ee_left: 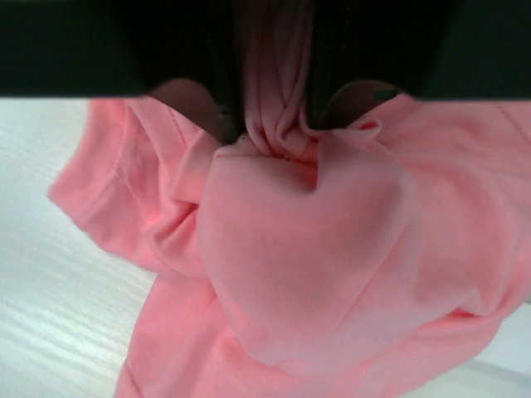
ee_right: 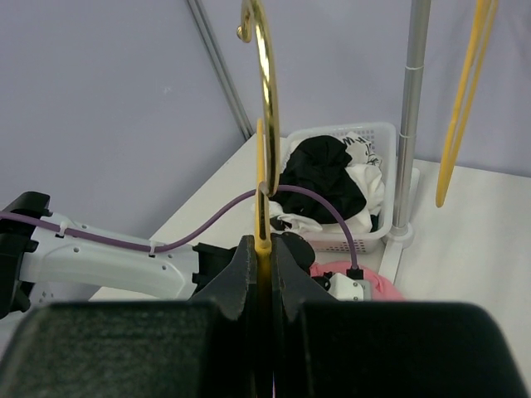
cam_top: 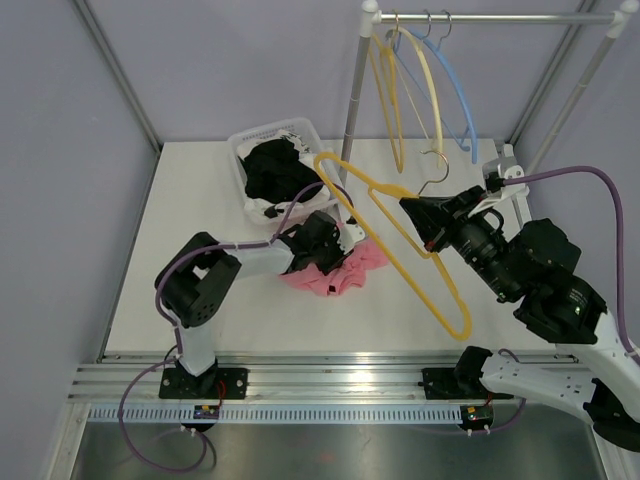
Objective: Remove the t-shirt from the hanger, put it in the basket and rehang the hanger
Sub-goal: Place the tshirt into the basket
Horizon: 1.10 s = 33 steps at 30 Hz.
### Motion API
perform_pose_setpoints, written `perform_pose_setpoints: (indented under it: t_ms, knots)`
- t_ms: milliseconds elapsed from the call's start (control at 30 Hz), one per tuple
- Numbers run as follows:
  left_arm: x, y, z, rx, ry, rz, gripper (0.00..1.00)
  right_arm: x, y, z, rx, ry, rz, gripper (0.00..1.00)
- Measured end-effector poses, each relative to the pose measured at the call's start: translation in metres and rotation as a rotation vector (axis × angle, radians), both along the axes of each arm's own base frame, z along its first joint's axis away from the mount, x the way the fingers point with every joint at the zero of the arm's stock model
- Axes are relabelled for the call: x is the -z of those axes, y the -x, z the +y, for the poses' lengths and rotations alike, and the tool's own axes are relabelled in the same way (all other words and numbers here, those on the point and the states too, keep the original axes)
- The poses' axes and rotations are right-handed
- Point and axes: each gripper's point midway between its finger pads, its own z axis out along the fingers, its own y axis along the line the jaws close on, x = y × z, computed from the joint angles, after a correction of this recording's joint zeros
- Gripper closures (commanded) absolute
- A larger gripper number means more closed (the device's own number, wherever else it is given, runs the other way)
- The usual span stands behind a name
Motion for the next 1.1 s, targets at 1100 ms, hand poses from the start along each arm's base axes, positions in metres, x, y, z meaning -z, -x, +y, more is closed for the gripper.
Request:
perform_pose_setpoints:
  t_ms: [1100]
  knots:
    - [-0.269, -0.011, 0.113, -0.259, 0.38, -0.324, 1.0, -0.006, -0.007, 0.005, 0.015, -0.036, -0.009, 1.0]
